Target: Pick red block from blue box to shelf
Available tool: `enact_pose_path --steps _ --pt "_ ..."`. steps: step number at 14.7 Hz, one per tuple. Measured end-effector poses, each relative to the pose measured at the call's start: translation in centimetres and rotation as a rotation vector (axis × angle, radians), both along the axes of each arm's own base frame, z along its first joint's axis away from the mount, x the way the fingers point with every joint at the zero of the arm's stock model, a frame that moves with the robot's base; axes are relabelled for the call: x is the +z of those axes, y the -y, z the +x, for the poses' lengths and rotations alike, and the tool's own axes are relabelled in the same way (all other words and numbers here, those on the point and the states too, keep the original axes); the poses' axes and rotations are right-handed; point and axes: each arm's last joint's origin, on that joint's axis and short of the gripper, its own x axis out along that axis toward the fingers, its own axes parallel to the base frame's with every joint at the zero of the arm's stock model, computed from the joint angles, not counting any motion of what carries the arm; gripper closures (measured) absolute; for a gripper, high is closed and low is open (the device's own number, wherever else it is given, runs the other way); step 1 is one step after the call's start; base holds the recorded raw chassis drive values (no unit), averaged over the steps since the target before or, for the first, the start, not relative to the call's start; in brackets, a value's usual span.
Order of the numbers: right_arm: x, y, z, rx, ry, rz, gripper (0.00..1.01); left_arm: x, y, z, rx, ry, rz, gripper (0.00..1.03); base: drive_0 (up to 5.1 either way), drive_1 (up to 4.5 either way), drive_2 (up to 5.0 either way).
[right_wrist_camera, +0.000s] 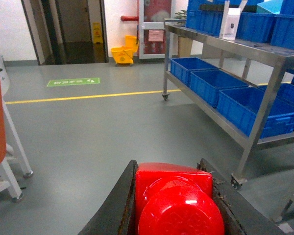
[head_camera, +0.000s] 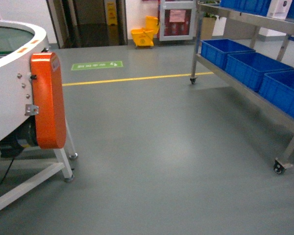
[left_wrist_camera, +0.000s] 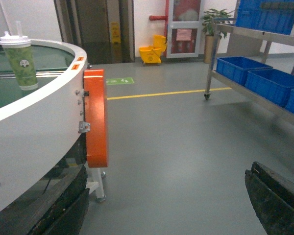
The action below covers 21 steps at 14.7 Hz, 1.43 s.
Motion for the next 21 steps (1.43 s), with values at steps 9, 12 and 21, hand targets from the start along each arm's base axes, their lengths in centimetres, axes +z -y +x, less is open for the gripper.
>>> enact_pose_path --steps 9,12,21 --pt "0.00 0.00 0.00 0.000 0.000 0.000 0.73 0.00 0.00 0.00 0.000 0.000 0.000 0.05 -1.6 -1.59 -1.6" --pt "0.00 0.00 0.00 0.000 0.000 0.000 0.73 0.00 0.00 0.00 0.000 0.000 0.000 0.05 -1.4 -1.42 -1.4" --pt "0.00 0.00 0.00 0.000 0.000 0.000 0.73 0.00 0.00 0.00 0.000 0.000 0.000 0.05 -1.5 -1.48 -1.5"
